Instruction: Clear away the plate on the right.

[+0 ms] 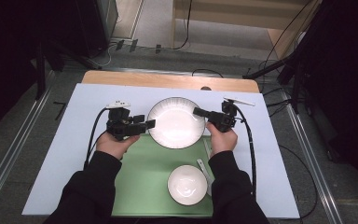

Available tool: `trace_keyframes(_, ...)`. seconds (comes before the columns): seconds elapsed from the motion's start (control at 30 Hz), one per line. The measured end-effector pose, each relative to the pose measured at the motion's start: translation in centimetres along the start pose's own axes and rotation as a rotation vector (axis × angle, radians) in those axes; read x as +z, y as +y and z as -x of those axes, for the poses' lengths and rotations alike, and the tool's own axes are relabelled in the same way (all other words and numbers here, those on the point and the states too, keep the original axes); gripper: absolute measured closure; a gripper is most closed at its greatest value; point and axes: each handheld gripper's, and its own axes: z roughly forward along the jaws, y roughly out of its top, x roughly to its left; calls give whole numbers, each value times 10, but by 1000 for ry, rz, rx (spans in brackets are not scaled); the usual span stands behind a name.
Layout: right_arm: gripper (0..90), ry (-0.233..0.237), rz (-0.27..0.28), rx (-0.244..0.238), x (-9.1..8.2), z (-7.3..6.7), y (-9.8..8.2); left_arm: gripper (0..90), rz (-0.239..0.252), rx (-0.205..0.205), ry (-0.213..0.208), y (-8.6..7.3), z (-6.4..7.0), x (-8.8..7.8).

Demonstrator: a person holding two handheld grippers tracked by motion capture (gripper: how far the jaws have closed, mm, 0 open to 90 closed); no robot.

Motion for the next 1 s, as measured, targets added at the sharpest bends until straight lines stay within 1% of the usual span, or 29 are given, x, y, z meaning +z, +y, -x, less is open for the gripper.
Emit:
trace_keyframes(0.03, 836, 6, -1, 11, 1, -1, -1, 462, 0, -4, 11, 0, 1, 2)
trace_keyframes(0.07, 836, 9, 3, 7, 2, -2, -1, 471, 9, -11, 18, 0, 2, 4)
trace_keyframes(0.1, 836, 14, 0, 14, 3, -3, -2, 492, 12, -26, 26, 1, 3, 6)
trace_keyframes(0.17, 835, 26, 2, 13, 5, -6, -3, 508, 37, -62, 38, 1, 2, 9)
trace_keyframes(0.2, 835, 32, 1, 15, 6, -7, -4, 530, 55, -89, 44, 1, 0, 10)
trace_keyframes(0.23, 834, 36, 4, 18, 7, -9, -5, 560, 64, -100, 48, 1, -1, 11)
trace_keyframes(0.3, 833, 41, 10, 15, 8, -12, -6, 624, 89, -132, 71, 1, -3, 12)
trace_keyframes(0.33, 832, 43, 13, 19, 8, -13, -7, 684, 97, -143, 78, 1, -5, 12)
trace_keyframes(0.37, 831, 42, 17, 15, 8, -15, -7, 736, 115, -165, 79, 0, -7, 11)
trace_keyframes(0.4, 830, 43, 18, 19, 8, -16, -8, 763, 128, -193, 71, 0, -9, 10)
trace_keyframes(0.43, 829, 44, 23, 12, 8, -17, -9, 785, 136, -220, 63, -1, -12, 9)
trace_keyframes(0.47, 828, 46, 17, 5, 9, -18, -9, 807, 143, -239, 50, -1, -15, 7)
trace_keyframes(0.5, 829, 45, 14, 0, 9, -19, -10, 820, 148, -250, 40, -2, -17, 6)
trace_keyframes(0.57, 834, 35, 5, -17, 11, -20, -12, 846, 164, -309, 4, -3, -22, 2)
trace_keyframes(0.67, 837, 32, -9, -33, 14, -21, -14, 854, 151, -310, -2, -3, -26, -1)
trace_keyframes(0.73, 831, 30, -10, -58, 16, -24, -15, 855, 145, -327, -18, -3, -31, -3)
trace_keyframes(0.77, 816, 33, -11, -71, 16, -26, -15, 855, 145, -346, -29, -3, -33, -4)
trace_keyframes(0.8, 779, 46, -12, -92, 17, -28, -14, 854, 145, -358, -36, -3, -36, -6)
trace_keyframes(0.83, 740, 48, -11, -113, 18, -30, -14, 853, 146, -363, -26, -3, -38, -8)
trace_keyframes(0.87, 691, 34, -1, -146, 17, -33, -14, 851, 144, -361, -21, -3, -40, -9)
trace_keyframes(0.93, 685, -1, 9, -206, 15, -37, -14, 850, 135, -364, -4, -4, -45, -13)
trace_keyframes(0.97, 670, -8, 7, -222, 13, -39, -14, 849, 133, -371, -5, -5, -47, -14)
trace_keyframes(1.0, 662, 0, 6, -229, 12, -39, -13, 849, 128, -378, -6, -6, -50, -16)
